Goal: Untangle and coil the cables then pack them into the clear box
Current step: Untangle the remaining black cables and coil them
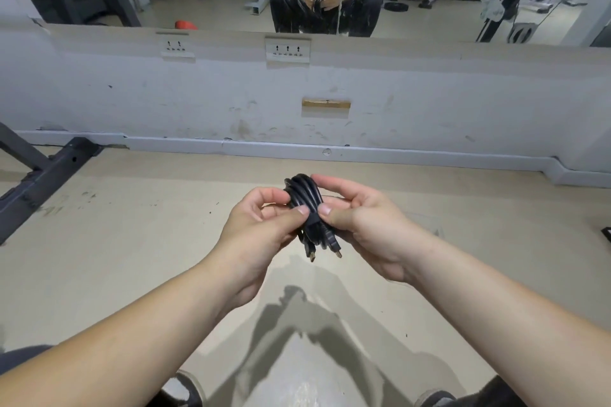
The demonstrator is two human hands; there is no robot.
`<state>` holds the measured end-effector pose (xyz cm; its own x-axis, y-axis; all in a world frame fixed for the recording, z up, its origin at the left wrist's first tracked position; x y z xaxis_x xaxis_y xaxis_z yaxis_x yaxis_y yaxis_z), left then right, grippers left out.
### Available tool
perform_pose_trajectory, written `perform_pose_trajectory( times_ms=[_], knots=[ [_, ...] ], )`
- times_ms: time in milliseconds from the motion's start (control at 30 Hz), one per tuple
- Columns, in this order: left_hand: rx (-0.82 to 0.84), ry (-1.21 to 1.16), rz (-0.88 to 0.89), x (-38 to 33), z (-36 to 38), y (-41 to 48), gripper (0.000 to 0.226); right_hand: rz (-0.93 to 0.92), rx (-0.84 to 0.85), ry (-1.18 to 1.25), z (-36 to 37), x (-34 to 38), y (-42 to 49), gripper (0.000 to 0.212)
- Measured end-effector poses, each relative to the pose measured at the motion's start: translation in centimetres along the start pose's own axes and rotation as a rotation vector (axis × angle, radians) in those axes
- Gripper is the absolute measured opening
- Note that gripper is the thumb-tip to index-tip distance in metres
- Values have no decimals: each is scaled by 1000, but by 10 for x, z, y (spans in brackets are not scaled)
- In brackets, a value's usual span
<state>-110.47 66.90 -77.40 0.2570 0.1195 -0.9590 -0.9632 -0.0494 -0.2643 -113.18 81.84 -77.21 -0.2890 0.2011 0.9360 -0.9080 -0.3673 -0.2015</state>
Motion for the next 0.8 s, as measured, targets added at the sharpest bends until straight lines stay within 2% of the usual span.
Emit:
perform_pose_trajectory(
  times_ms=[100, 233, 333, 433, 633, 800],
  knots=[
    [29, 39, -25, -2, 3, 2, 40, 60, -42, 32, -12, -1, 2, 40],
    [28, 132, -19, -5, 15, 10, 24, 159, -55, -227, -30, -7, -4, 15],
    [58, 172, -20, -1, 35, 16, 22, 177, -96, -271, -44, -7, -12, 19],
    [90, 151, -31, 9, 60, 25, 25, 136, -249, -253, -67, -7, -24, 23],
    [178, 292, -84, 42, 120, 48, 31, 156, -557, -214, -134, -26, -50, 16],
    [215, 336, -141, 77, 160, 78, 17, 228, -701, -246, -192, -42, -35, 15]
  ],
)
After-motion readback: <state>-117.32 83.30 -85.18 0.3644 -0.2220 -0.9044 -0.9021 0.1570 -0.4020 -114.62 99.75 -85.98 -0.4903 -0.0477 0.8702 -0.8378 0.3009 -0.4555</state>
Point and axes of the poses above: each hand's wrist, its own y-axis towards the middle knuckle, its own z-axis out of the palm, x = y × z, the point moved 8 cm from there along y, towards the middle knuckle, and after that the axes turned 4 degrees about y, right-handed, at the moved point
